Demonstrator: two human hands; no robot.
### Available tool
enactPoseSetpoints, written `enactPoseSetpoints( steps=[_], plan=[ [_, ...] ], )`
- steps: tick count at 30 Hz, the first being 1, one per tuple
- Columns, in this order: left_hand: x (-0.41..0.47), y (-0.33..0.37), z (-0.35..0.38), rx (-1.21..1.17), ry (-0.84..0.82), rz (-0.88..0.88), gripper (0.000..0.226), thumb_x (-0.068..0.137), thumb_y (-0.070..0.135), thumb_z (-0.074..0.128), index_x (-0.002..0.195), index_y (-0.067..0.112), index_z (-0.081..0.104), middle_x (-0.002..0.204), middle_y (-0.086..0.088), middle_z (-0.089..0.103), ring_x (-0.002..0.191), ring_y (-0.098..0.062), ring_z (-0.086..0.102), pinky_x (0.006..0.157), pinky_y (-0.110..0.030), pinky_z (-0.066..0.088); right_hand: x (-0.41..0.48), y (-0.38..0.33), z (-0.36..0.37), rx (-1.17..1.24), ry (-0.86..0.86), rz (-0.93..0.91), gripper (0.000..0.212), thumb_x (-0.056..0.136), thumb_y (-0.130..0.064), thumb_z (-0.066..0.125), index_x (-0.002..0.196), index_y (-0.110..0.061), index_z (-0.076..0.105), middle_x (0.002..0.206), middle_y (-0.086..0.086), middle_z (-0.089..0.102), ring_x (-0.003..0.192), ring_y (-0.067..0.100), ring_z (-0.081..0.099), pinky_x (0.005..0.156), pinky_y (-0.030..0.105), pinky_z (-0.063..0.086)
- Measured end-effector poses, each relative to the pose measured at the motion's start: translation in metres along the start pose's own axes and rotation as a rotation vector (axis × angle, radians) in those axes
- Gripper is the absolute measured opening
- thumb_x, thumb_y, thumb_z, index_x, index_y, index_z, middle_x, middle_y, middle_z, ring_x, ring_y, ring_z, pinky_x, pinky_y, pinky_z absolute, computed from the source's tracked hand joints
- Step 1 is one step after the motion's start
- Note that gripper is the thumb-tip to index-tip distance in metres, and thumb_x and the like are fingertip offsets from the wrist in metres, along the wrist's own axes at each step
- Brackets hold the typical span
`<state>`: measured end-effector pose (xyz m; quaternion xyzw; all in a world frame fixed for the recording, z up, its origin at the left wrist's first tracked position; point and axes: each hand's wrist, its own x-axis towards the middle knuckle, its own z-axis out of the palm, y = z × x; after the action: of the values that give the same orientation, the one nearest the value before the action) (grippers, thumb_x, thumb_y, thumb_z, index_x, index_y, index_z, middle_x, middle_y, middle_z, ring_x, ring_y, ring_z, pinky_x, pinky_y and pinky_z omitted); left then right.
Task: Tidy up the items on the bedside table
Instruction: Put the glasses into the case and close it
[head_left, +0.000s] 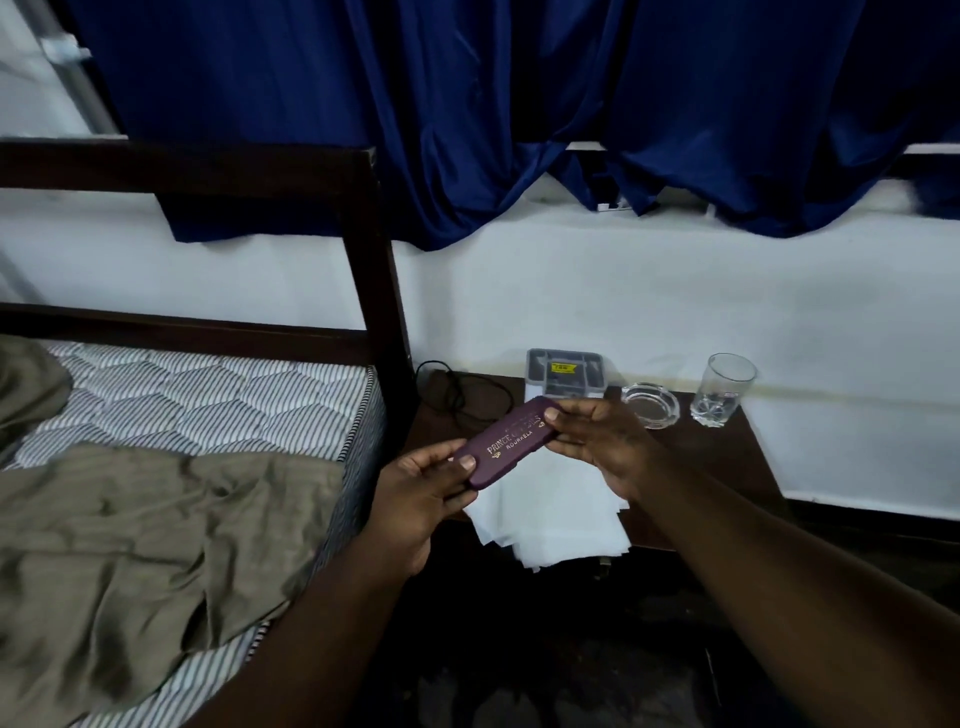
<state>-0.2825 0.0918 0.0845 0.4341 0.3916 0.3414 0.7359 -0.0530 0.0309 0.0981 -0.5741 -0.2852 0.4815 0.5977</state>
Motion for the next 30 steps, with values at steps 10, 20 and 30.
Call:
enactPoseSetpoints(
  steps=[10, 20, 30],
  plan=[
    [0.013, -0.026, -0.052, -0.007, 0.198, -0.045, 0.023, 0.088, 0.001, 0.072, 0.109, 0.001, 0.061, 0.097, -0.02, 0.073, 0.082, -0.024, 0.069, 0.077, -0.035, 0.059, 0.072, 0.037, 0.077, -0.112, -0.018, 0.061, 0.022, 0.092, -0.004, 0.068, 0.114, 0.001, 0.068, 0.1, 0.015, 0.071, 0.082, 0.016, 0.069, 0.066, 0.019, 0.059],
    [0.05, -0.051, -0.081, 0.133, 0.356, -0.163, 0.026, 0.087, 0.002, 0.077, 0.107, -0.006, 0.062, 0.09, -0.019, 0.071, 0.073, -0.021, 0.067, 0.062, -0.03, 0.06, 0.127, 0.084, 0.116, -0.294, 0.003, 0.107, 0.031, 0.091, -0.004, 0.071, 0.118, 0.009, 0.065, 0.102, 0.02, 0.07, 0.084, 0.02, 0.066, 0.07, 0.024, 0.058],
    [0.085, -0.071, -0.101, 0.349, 0.466, -0.193, 0.019, 0.067, 0.02, 0.082, 0.081, 0.011, 0.072, 0.07, -0.014, 0.075, 0.067, -0.031, 0.072, 0.079, -0.06, 0.061, 0.16, 0.11, 0.128, -0.468, 0.003, 0.112, 0.032, 0.088, -0.012, 0.075, 0.116, 0.002, 0.068, 0.098, 0.018, 0.072, 0.081, 0.024, 0.064, 0.079, 0.034, 0.059]
  ],
)
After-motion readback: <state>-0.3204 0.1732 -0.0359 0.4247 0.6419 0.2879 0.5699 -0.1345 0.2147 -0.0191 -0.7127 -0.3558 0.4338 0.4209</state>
